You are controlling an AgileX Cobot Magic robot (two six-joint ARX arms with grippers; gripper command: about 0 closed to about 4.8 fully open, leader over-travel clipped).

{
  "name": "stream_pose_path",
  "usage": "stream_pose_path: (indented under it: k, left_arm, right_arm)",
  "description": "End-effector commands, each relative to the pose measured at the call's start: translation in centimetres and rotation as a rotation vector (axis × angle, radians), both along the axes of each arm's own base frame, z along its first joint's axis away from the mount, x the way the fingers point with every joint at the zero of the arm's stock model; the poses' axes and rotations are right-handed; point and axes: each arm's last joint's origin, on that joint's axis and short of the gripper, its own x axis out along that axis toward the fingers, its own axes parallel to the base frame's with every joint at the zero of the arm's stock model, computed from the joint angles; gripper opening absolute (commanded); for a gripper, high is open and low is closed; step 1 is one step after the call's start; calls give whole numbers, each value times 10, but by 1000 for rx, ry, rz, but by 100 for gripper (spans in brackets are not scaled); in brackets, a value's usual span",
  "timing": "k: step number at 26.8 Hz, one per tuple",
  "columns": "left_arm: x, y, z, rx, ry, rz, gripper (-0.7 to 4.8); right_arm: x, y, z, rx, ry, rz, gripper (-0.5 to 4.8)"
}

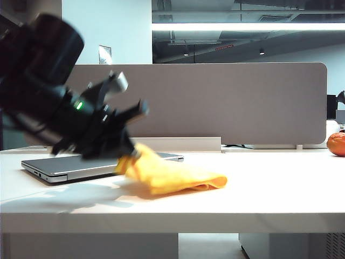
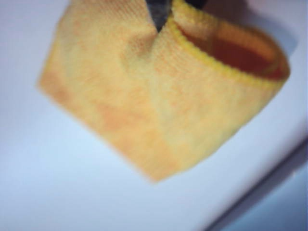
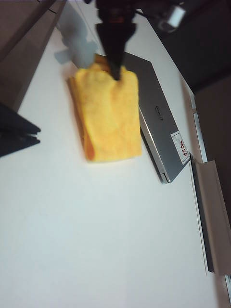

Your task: Pick up the yellow rag and put it over the laptop.

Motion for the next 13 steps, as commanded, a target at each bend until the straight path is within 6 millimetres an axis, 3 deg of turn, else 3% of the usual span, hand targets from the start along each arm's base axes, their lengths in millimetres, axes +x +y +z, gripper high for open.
stream_pose_path:
  k: [1, 8, 10, 13]
  left_arm:
    - [12, -8, 25, -61, -84, -16, -6]
    - [39, -18, 67, 3, -175, -30, -6]
    - [56, -13, 91, 61, -225, 29, -6]
    - [72, 1, 111, 75, -298, 85, -6]
  right_arm:
    - [0, 0, 0, 3, -11, -2, -5]
    - [0, 0, 0, 3, -11, -2, -5]
    - [0, 0, 0, 3, -10, -2, -5]
    - [0, 0, 0, 3, -10, -2, -5]
